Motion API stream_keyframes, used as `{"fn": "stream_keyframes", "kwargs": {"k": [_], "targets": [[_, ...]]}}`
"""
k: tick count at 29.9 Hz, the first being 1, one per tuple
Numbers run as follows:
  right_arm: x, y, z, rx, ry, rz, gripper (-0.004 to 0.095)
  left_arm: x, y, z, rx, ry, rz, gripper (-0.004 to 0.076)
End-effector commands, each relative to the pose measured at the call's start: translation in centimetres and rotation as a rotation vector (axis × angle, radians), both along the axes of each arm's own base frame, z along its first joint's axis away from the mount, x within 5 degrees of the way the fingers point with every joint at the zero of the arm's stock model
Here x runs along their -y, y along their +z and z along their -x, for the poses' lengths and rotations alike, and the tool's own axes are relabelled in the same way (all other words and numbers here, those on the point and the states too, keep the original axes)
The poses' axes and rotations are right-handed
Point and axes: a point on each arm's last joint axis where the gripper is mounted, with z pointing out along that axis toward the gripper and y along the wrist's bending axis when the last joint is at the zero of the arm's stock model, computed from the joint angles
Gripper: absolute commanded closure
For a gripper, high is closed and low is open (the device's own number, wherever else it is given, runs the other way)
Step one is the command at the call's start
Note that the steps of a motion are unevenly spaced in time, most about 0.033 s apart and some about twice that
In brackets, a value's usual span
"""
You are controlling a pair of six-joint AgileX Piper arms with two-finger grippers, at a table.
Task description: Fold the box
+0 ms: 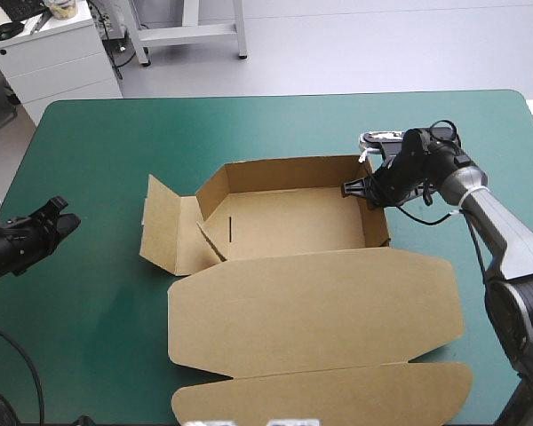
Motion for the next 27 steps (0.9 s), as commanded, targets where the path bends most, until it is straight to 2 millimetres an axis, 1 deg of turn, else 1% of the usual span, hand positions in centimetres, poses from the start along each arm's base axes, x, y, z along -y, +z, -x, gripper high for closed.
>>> {"fn": "stream_keyframes", "kwargs": {"k": [1,3,6,8,9,13,16,20,23,27], "targets": [[0.1,2.0,0.6,0.028,0.009,-0.014,0.0621,0.0,1.6,-0.1,0.073,0.033,0.013,0.0711],[0.0,2.5,0.4,0.045,0.009,-0.018,0.0464,-0.1,1.6,-0.1,0.071,0.037,0.006,0.0711],[0.0,4.0,0.2,0.068,0.014,-0.024,0.0243,-0.1,1.5,-0.1,0.068,0.037,0.000,0.0711],[0.0,5.2,0.2,0.073,0.004,-0.025,0.0152,-0.1,1.5,-0.1,0.067,0.037,-0.002,0.0711],[0.0,5.9,0.3,0.071,-0.004,-0.028,0.0128,-0.1,1.5,-0.1,0.067,0.037,-0.002,0.0711],[0.5,8.4,0.7,0.062,-0.029,0.008,0.0122,-0.1,1.5,-0.1,0.068,0.039,-0.003,0.0716],[0.9,10.0,1.0,0.109,-0.076,0.009,0.0122,-0.1,1.5,-0.1,0.068,0.039,-0.003,0.0728],[1.2,11.5,2.0,0.146,-0.092,-0.005,0.0122,-0.1,1.5,-0.1,0.067,0.037,-0.002,0.0734],[1.3,12.8,3.2,0.176,-0.091,-0.027,0.0122,-0.1,1.5,-0.1,0.067,0.037,-0.002,0.0734],[1.5,13.1,5.0,0.163,-0.095,-0.056,0.0122,-0.1,1.5,-0.1,0.067,0.037,-0.002,0.0734]]}}
